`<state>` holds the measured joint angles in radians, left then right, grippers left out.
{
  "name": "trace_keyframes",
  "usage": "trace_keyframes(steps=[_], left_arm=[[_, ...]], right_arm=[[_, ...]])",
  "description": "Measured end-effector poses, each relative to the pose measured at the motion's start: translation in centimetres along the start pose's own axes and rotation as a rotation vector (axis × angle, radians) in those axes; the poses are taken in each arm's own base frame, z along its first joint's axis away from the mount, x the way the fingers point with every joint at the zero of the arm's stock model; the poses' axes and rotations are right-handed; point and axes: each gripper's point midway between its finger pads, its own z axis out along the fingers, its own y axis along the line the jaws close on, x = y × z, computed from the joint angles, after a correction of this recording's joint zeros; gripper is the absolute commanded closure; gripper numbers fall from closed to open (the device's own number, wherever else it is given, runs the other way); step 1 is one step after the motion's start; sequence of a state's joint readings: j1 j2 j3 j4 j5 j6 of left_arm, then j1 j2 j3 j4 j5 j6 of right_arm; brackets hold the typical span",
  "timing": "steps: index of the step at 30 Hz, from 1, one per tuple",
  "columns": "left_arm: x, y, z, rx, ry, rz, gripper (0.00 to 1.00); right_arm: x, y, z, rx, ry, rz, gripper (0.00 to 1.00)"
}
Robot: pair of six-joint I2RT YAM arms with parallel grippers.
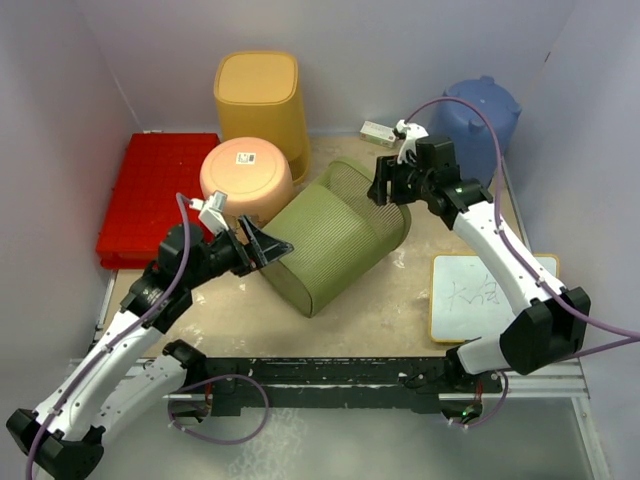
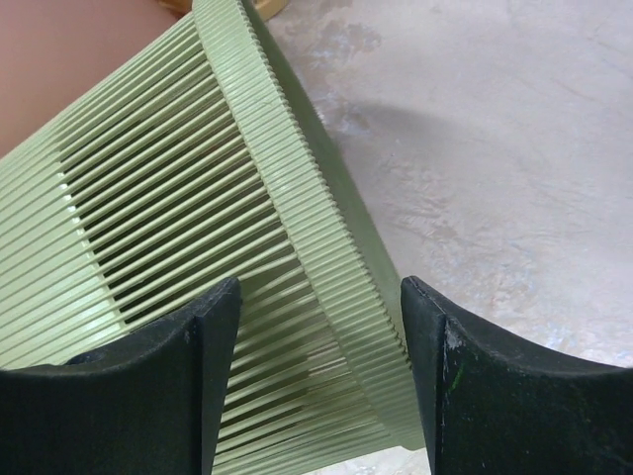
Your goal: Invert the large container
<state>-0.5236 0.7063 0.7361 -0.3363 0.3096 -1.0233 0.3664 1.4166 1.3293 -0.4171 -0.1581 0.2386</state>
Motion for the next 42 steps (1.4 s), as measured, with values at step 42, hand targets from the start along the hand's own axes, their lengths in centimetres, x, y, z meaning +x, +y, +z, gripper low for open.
trace_keyframes(steps=[42], left_arm=[[-5.3, -16.2, 3.6, 0.365, -0.105, 0.393, 0.17]], right_arm=[[3.8, -11.0, -7.7, 0.661, -0.016, 0.148, 0.15]])
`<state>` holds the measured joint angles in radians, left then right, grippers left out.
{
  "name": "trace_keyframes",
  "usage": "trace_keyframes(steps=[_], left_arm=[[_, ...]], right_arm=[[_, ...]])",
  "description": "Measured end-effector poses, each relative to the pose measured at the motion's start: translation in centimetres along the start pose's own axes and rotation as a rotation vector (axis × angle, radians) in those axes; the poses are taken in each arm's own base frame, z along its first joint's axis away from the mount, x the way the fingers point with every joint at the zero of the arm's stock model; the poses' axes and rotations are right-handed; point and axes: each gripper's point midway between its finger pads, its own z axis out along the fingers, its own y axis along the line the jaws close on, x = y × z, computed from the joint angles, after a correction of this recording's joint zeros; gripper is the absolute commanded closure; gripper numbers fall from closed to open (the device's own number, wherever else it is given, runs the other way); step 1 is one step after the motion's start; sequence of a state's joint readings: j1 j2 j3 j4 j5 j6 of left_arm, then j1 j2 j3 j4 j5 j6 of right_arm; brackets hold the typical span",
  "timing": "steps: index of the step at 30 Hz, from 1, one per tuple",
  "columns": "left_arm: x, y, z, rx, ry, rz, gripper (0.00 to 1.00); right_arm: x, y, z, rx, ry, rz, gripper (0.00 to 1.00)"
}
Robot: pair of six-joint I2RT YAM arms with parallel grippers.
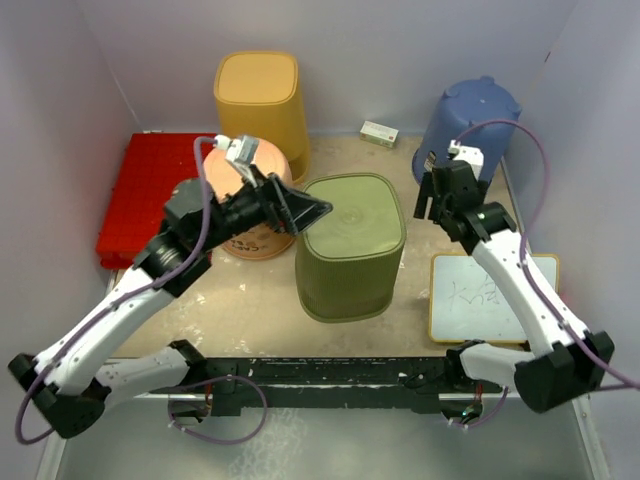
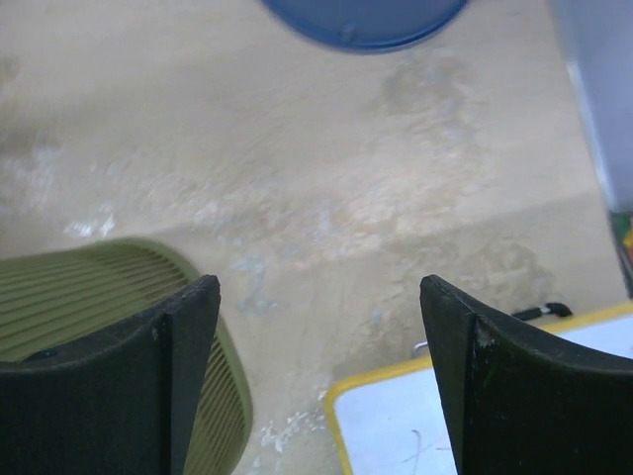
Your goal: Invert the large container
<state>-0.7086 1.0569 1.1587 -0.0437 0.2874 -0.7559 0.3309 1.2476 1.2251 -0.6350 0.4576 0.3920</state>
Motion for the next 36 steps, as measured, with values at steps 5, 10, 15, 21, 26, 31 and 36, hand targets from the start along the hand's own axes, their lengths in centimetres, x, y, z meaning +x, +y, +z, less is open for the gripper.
trace_keyframes(steps=[5, 10, 15, 21, 26, 31, 36], left_arm=[[3.2, 0.2, -4.9, -0.008, 0.106, 0.101, 0.21], [11.3, 3.4, -6.7, 0.002, 0.326, 0.048, 0.21], [16.0, 6.3, -6.4, -0.031, 0.443, -0.023, 0.2], [15.2, 8.0, 0.2, -0.014, 0.361, -0.084, 0.18], [13.6, 12.1, 7.6, -0.129, 0.293, -0.09, 0.18], [10.7, 15.4, 11.6, -0.276, 0.242, -0.043, 0.15], [6.9, 17.2, 8.8, -0.493, 0.169, 0.067, 0.14]], right_arm=[[-0.3, -4.7, -2.2, 0.17, -0.152, 0.127, 0.14], [1.0, -7.5, -2.7, 0.282, -0.226, 0.212, 0.12], [1.2, -8.1, -2.7, 0.308, -0.261, 0.256, 0.13], [0.8, -8.3, -3.4, 0.303, -0.29, 0.311, 0.12], [0.5, -9.4, -5.1, 0.303, -0.332, 0.359, 0.1], [-0.8, -10.9, -8.0, 0.295, -0.412, 0.421, 0.09], [-1.8, -12.6, -11.5, 0.248, -0.536, 0.485, 0.09]])
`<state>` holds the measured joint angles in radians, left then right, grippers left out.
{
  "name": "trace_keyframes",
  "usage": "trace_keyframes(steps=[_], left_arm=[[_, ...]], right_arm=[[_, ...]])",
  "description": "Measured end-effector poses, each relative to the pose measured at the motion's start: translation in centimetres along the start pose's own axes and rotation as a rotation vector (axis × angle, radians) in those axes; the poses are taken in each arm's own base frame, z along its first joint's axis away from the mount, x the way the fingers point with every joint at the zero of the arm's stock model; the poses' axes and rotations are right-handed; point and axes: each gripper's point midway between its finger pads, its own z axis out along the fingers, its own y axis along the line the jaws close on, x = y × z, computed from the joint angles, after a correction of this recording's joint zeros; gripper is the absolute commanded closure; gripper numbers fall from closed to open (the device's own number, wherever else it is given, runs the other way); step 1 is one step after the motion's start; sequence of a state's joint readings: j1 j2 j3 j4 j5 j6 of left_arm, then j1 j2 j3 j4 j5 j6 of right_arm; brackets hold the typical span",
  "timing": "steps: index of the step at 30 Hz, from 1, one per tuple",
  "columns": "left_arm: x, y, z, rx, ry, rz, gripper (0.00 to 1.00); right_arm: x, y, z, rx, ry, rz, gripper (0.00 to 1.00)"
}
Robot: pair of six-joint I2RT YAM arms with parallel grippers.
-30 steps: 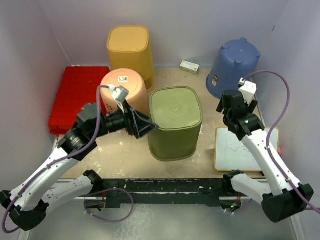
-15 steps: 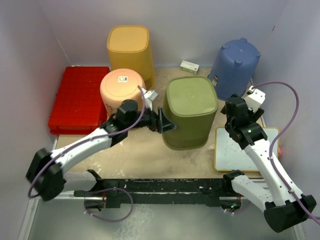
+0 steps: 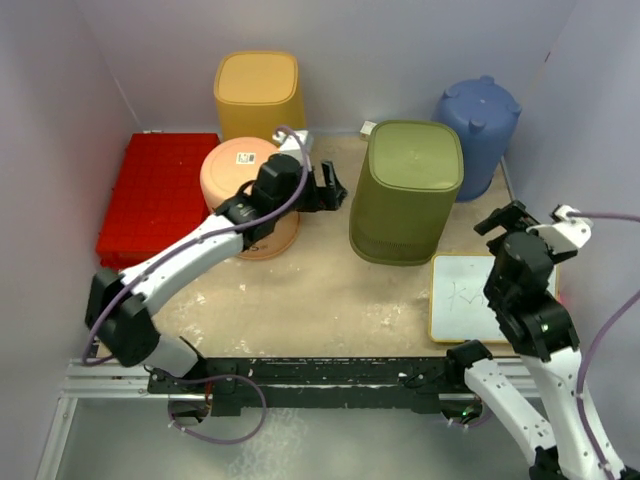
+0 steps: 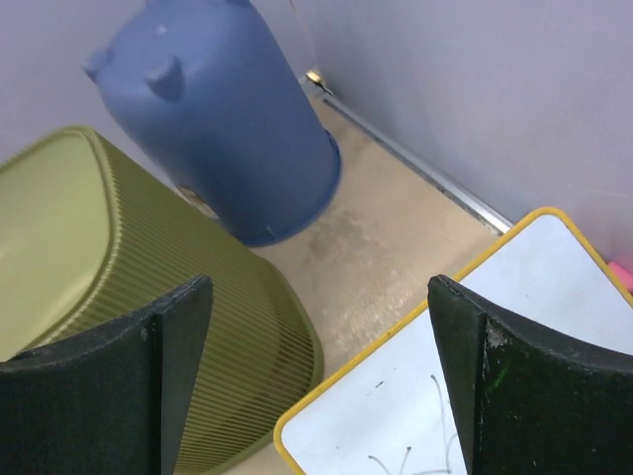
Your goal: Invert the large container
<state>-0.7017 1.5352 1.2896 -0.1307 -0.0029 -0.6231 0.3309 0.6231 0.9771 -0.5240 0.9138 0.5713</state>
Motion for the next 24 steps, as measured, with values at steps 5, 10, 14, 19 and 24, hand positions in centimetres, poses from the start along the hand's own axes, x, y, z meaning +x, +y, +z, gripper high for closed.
trace_keyframes(steps=[5, 10, 14, 19, 24], left_arm=[[-5.4, 3.4, -7.9, -0.264, -0.202, -0.001, 0.14], [-9.0, 5.5, -17.8, -0.403, -0.386, -0.065, 0.14], [-8.4, 7.6, -22.9, -0.48, -0.445, -0.079, 0.14], [-6.2, 11.2, -26.0, -0.605, -0.469, -0.063, 0.14], [-5.0, 12.8, -25.9, -0.674, -0.456, -0.043, 0.14]], right_arm=[[-0.5, 0.5, -0.7, -0.135, -0.084, 0.017, 0.09], [1.8, 2.7, -0.1, -0.264, -0.096, -0.046, 0.0], [2.1, 3.4, 0.3, -0.29, -0.128, -0.041, 0.0], [2.0, 4.1, 0.6, -0.315, -0.167, -0.022, 0.0], [2.1, 4.8, 1.0, -0.324, -0.167, -0.033, 0.0]])
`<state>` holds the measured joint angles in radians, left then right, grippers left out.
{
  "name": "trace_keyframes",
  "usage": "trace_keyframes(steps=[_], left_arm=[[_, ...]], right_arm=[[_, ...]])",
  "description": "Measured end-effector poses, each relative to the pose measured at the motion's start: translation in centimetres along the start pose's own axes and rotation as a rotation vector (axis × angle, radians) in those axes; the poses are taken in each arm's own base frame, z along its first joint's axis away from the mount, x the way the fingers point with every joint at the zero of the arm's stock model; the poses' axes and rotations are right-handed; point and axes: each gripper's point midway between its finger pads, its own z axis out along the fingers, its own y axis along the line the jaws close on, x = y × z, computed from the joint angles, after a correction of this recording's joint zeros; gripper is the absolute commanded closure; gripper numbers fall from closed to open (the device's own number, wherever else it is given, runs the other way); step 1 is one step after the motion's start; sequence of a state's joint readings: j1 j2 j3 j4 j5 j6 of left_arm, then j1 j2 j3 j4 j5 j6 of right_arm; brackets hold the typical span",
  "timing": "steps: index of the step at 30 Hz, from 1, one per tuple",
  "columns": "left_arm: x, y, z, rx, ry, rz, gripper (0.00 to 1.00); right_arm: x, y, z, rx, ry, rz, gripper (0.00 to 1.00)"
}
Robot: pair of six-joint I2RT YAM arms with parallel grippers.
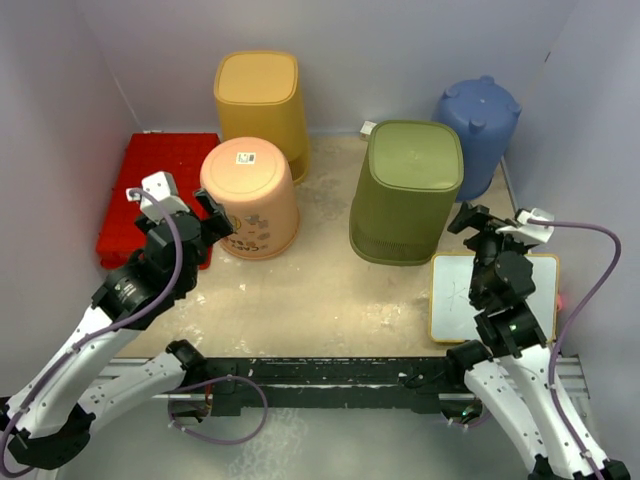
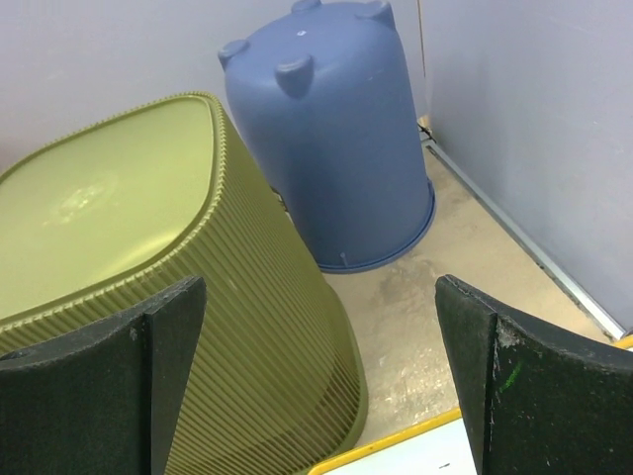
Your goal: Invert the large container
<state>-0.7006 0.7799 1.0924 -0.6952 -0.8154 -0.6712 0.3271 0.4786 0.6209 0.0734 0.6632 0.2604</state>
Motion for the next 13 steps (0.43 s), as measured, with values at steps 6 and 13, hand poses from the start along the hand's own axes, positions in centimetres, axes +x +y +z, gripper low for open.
trace_keyframes(steps=[6, 13], left_arm=[[1.3, 0.1, 1.2, -0.053, 0.018, 0.033, 0.14], [1.9, -0.5, 1.7, -0.05, 0.036, 0.041, 0.13]], right_arm=[[1.1, -0.5, 0.6, 0.051, 0.039, -0.04, 0.0], [1.2, -1.1, 0.6, 0.088, 0.041, -0.05, 0.0]])
